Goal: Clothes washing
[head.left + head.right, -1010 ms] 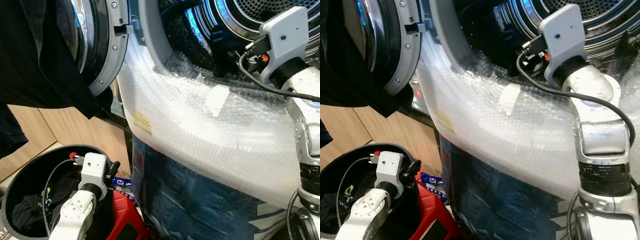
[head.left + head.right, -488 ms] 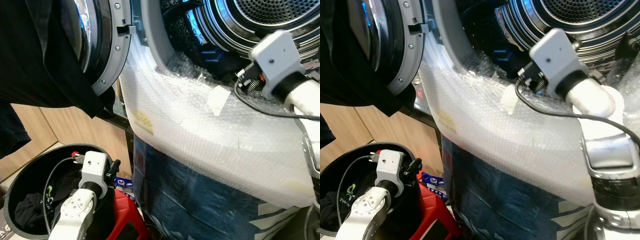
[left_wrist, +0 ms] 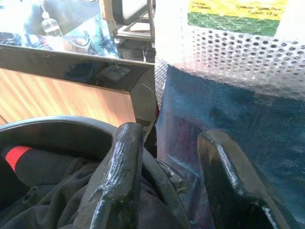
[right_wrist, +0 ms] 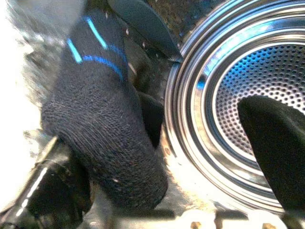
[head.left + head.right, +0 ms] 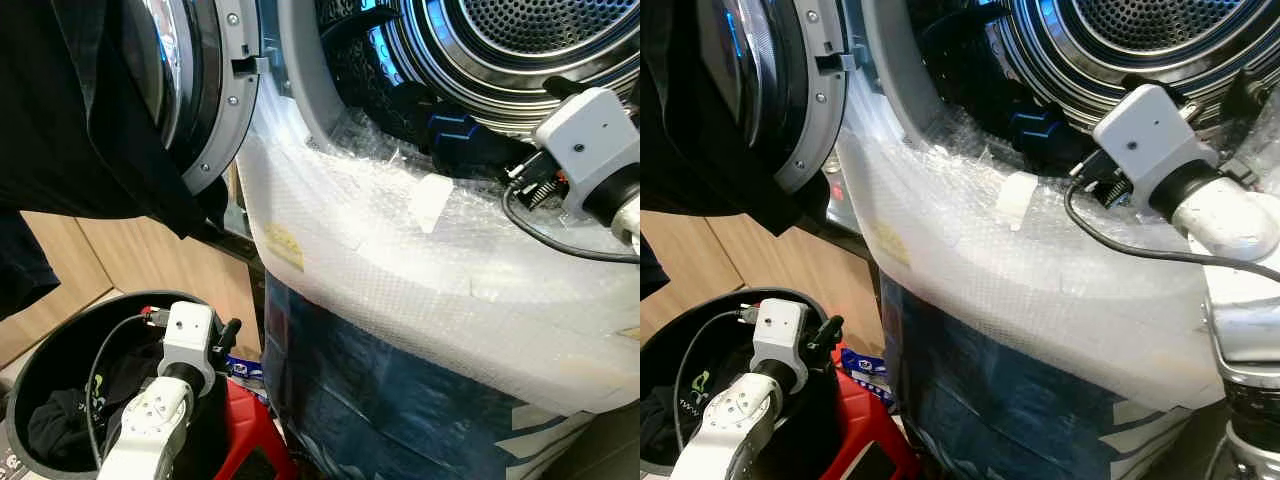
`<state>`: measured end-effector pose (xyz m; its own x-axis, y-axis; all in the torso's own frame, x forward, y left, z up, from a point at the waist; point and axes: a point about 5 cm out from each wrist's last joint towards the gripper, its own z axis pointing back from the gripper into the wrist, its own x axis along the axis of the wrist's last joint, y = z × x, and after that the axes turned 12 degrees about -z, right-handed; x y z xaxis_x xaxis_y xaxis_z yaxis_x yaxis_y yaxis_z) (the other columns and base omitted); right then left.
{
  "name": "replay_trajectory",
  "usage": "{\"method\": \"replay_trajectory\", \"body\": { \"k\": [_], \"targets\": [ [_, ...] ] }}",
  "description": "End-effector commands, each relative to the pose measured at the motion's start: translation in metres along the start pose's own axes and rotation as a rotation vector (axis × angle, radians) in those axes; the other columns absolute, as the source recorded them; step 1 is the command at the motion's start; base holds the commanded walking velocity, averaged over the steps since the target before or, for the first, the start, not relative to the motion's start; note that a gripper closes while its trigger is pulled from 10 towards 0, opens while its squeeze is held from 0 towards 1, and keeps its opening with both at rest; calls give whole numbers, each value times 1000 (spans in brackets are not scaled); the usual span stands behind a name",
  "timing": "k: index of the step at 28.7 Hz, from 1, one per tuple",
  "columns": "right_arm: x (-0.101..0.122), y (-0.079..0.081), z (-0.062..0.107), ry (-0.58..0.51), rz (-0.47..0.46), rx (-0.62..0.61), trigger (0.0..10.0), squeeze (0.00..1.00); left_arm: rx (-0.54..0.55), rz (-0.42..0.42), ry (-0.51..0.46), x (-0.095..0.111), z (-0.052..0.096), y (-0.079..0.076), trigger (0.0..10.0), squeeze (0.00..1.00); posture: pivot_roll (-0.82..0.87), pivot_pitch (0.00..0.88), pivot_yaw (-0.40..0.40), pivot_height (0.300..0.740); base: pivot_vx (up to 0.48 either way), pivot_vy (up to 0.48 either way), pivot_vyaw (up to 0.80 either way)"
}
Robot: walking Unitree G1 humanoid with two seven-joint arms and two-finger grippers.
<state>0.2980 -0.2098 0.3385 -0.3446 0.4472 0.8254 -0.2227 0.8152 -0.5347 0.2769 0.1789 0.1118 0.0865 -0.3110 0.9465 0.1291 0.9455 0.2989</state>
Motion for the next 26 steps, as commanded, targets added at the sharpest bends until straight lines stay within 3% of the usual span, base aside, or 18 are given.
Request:
{"method": "replay_trajectory", "body": {
  "k": [1, 7, 11, 16, 26],
  "targets": [
    [7, 0, 5, -44, -11, 21, 10000, 0, -3, 10, 5, 0, -1, 1, 10000, 0, 115, 87, 37, 740, 0, 0, 0],
    [21, 15, 10, -191, -125, 139, 10000, 0, -4, 8, 1, 0, -2, 2, 10000, 0, 116, 85, 38, 740, 0, 0, 0],
    [28, 26, 13, -271, -135, 228, 10000, 0, -2, 9, 0, 1, -2, 2, 10000, 0, 122, 82, 38, 740, 0, 0, 0],
    [30, 41, 16, -314, -139, 335, 10000, 0, -1, 6, 0, 1, -3, 3, 10000, 0, 124, 80, 38, 740, 0, 0, 0],
    [32, 53, 12, -379, -186, 399, 10000, 0, 0, 7, -6, 2, -4, 2, 10000, 0, 129, 73, 37, 740, 0, 0, 0]
  ]
}}
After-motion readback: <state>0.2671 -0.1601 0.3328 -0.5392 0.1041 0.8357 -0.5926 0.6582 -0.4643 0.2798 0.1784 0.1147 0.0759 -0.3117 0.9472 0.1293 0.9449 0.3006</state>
